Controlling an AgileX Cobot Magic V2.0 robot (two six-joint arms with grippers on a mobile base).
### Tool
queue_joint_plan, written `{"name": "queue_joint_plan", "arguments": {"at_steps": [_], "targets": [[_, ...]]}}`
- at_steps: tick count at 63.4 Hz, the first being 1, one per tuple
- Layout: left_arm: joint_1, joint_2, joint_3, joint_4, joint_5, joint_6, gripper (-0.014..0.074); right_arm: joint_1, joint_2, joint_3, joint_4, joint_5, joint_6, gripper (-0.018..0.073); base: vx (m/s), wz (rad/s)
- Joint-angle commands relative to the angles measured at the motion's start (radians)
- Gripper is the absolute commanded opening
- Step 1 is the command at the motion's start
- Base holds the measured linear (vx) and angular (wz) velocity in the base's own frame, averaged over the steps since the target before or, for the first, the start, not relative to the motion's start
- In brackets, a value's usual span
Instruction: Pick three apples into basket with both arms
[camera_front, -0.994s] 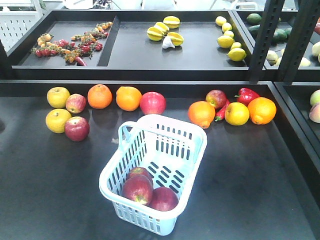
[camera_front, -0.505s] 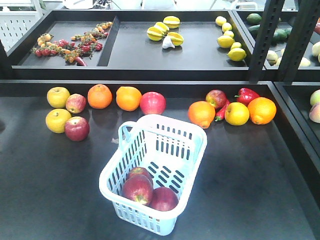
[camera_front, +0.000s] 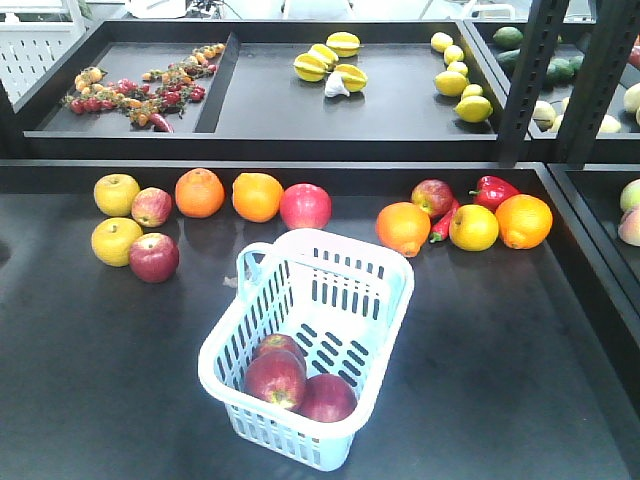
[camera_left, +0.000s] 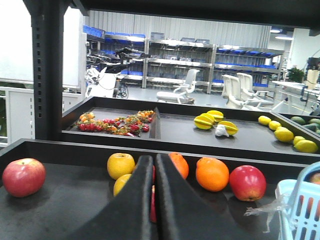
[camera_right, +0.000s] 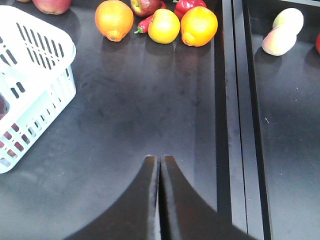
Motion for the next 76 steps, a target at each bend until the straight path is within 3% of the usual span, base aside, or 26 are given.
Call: {"name": "queue_joint_plan", "arguments": {"at_steps": [1,76], "targets": [[0.003,-0.018,0.023,-0.009,-0.075,-0.007,-0.0008,-0.008,0.001,-0.028,-0.014,-0.061,-0.003,-0.0009,0.00,0.00],[0.003,-0.016,0.022,-0.009,-0.074,-0.006,-0.0008,-0.008,-0.019,-0.027,-0.020,-0.104,-0.001,-0.0009,0.00,0.00]]}}
